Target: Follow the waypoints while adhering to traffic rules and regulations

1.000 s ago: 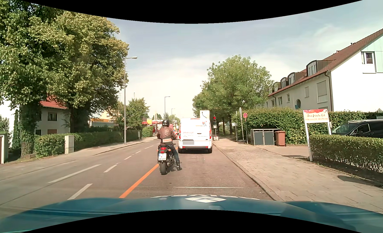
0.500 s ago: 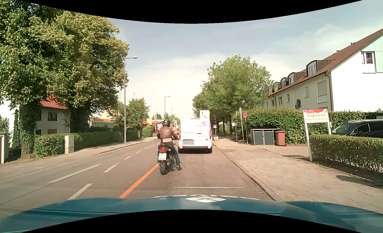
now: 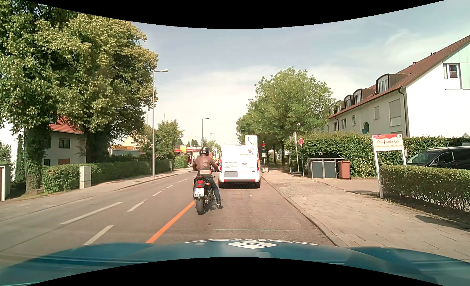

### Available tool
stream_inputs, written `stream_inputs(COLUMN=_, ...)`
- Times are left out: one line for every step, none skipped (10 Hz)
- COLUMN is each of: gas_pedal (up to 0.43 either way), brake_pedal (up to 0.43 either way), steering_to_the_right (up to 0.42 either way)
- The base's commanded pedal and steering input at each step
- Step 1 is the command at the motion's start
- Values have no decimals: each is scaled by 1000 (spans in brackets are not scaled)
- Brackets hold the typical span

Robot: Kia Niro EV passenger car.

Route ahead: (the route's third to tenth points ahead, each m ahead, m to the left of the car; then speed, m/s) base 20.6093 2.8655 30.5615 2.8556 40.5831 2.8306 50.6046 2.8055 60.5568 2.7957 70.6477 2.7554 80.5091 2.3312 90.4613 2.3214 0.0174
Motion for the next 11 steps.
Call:
stream_inputs(gas_pedal=0, brake_pedal=0, steering_to_the_right=-15)
stream_inputs(gas_pedal=0, brake_pedal=0, steering_to_the_right=-16)
stream_inputs(gas_pedal=0, brake_pedal=0, steering_to_the_right=-16)
stream_inputs(gas_pedal=0, brake_pedal=0, steering_to_the_right=-15)
stream_inputs(gas_pedal=0, brake_pedal=0, steering_to_the_right=-15)
stream_inputs(gas_pedal=0, brake_pedal=0, steering_to_the_right=-15)
stream_inputs(gas_pedal=0, brake_pedal=0, steering_to_the_right=-16)
stream_inputs(gas_pedal=0, brake_pedal=0, steering_to_the_right=-16)
stream_inputs(gas_pedal=0, brake_pedal=0, steering_to_the_right=-15)
stream_inputs(gas_pedal=0, brake_pedal=0, steering_to_the_right=-15)
stream_inputs(gas_pedal=0, brake_pedal=0, steering_to_the_right=-15)
